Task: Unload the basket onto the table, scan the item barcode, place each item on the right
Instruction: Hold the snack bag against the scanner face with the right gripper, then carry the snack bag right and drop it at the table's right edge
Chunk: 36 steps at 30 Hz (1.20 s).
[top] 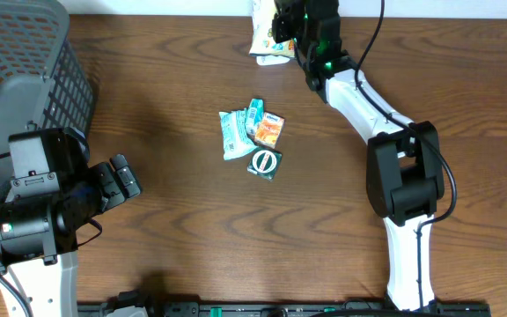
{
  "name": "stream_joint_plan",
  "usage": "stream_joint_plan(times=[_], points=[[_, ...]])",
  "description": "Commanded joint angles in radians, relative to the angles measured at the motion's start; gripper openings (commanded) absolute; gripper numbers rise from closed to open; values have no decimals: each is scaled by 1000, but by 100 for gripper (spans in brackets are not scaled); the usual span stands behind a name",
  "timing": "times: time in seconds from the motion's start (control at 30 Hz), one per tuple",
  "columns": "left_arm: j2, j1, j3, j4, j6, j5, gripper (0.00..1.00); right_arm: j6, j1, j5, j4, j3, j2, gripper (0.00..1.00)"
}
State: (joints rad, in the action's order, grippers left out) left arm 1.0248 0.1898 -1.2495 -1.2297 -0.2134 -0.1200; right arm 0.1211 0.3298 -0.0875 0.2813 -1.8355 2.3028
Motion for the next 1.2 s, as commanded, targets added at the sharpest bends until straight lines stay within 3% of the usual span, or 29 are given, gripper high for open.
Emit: stream_joint_plan(times=[0.0, 0.23, 0.43, 0.6, 0.63, 0.7, 0.77, 0.8, 1.0, 1.17], points=[[0, 5, 3, 0, -10, 16, 97, 3, -45, 32, 7, -12, -49, 1], [0, 5, 3, 0, -9, 16, 98, -31, -209, 29, -268, -12, -178, 1], [0, 5, 3, 0, -10, 16, 98, -315, -383, 53, -611, -12, -233, 1], [0, 5, 3, 0, -10, 16, 98, -426, -512, 233, -801, -12, -228, 1], [0, 5, 3, 0, -10, 16, 98, -425, -536, 261, -823, -12, -225, 9], [0, 5, 3, 0, -10, 16, 98, -425, -579, 264, -866, -12, -223, 61], [0, 5, 3, 0, -10, 16, 98, -424, -615, 247, -907, -12, -223, 90], [0, 5, 3, 0, -10, 16, 98, -424, -627, 234, -924, -12, -223, 98], [0, 5, 3, 0, -10, 16, 98, -384, -650, 113, -1007, -12, -223, 99], [0, 5, 3, 0, -9, 16, 97, -301, -628, -160, -1066, -12, -223, 99]])
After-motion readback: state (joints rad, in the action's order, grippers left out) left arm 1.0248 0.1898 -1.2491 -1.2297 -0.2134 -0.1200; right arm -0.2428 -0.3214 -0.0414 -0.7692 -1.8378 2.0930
